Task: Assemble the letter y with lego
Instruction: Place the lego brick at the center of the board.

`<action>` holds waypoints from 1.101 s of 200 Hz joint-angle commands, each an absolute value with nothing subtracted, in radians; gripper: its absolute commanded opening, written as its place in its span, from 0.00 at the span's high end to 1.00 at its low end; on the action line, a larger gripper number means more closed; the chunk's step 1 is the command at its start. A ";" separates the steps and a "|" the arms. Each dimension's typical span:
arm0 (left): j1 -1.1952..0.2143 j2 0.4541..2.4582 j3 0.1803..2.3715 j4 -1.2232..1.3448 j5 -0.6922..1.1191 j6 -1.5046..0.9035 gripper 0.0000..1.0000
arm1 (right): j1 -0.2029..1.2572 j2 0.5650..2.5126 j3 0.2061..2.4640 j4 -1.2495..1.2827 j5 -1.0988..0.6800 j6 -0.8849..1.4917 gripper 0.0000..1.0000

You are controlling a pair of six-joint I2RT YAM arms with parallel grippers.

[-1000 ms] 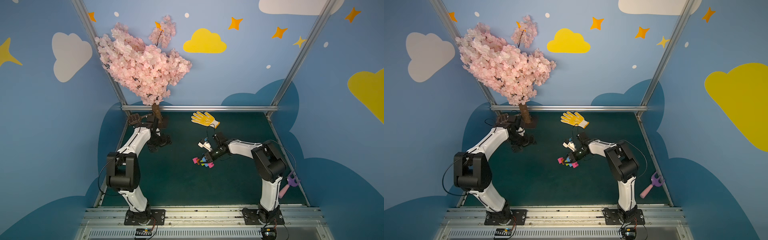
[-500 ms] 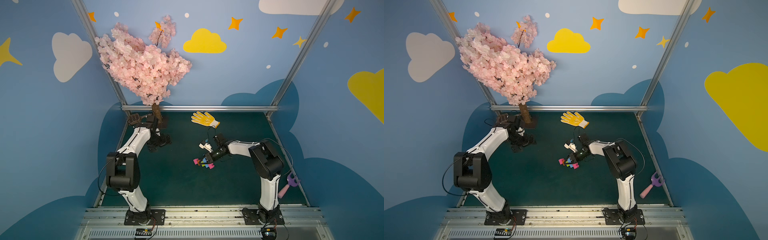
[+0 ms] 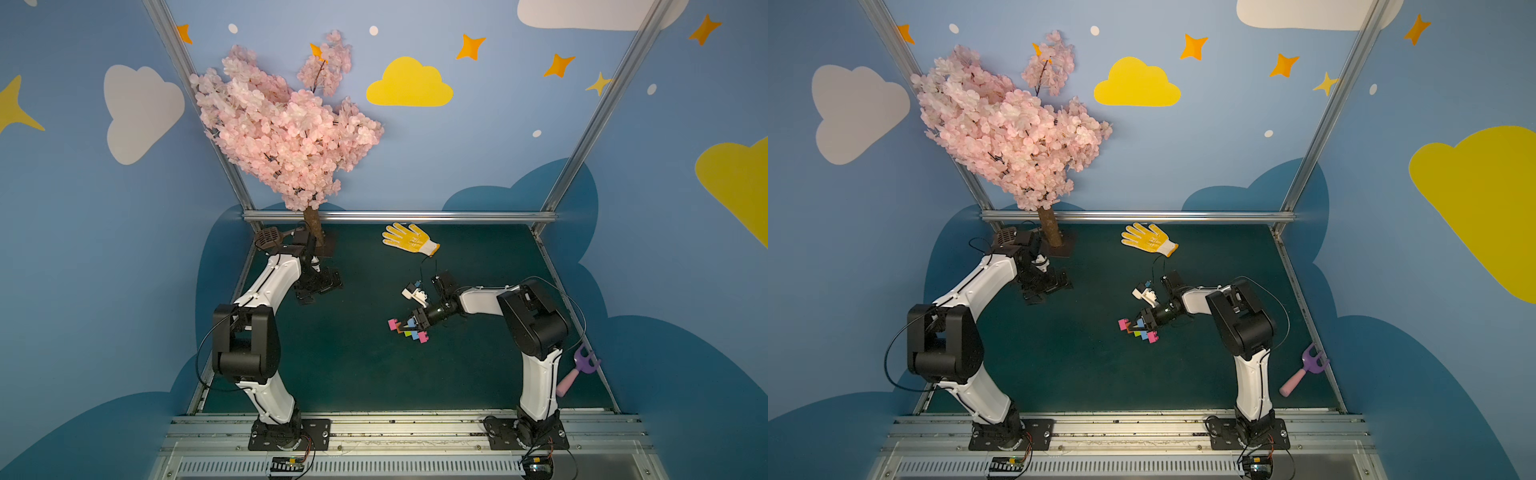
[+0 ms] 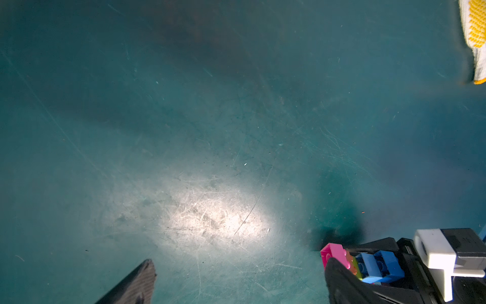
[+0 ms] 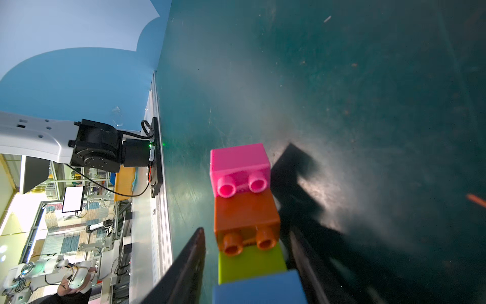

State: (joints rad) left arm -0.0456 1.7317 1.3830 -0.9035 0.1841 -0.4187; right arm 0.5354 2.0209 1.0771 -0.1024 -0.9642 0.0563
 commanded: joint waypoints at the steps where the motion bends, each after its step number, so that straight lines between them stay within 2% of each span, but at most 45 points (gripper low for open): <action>1: -0.038 1.716 1.373 -0.910 0.190 -0.417 0.00 | 0.515 1.982 1.044 -0.042 -0.958 0.087 0.45; 42: -0.038 1.718 1.373 -0.910 0.192 -0.419 0.00 | 0.471 1.925 1.029 -0.052 -0.916 0.093 0.37; 47: -0.038 1.717 1.373 -0.909 0.192 -0.419 0.00 | 0.465 1.920 1.033 -0.058 -0.907 0.094 0.34; 59: -0.038 1.717 1.373 -0.910 0.192 -0.418 0.00 | 0.446 1.917 1.055 -0.094 -0.895 0.089 0.21; 98: -0.038 1.718 1.371 -0.908 0.191 -0.419 0.00 | 0.378 1.920 1.138 -0.207 -0.774 0.092 0.17; 122: -0.038 1.718 1.371 -0.904 0.191 -0.419 0.00 | 0.319 1.919 1.216 -0.315 -0.632 0.094 0.15; 148: -0.038 1.702 1.363 -0.888 0.188 -0.419 0.00 | 0.257 1.908 1.330 -0.477 -0.394 0.098 0.14; 179: -0.038 1.693 1.356 -0.876 0.154 -0.419 0.00 | 0.181 1.835 1.387 -0.552 -0.176 0.120 0.14; 200: -0.037 1.695 1.352 -0.871 0.155 -0.417 0.00 | 0.143 1.730 1.321 -0.547 0.054 0.187 0.14; 220: -0.038 1.695 1.349 -0.865 0.161 -0.422 0.00 | 0.112 1.537 1.099 -0.390 0.172 0.228 0.14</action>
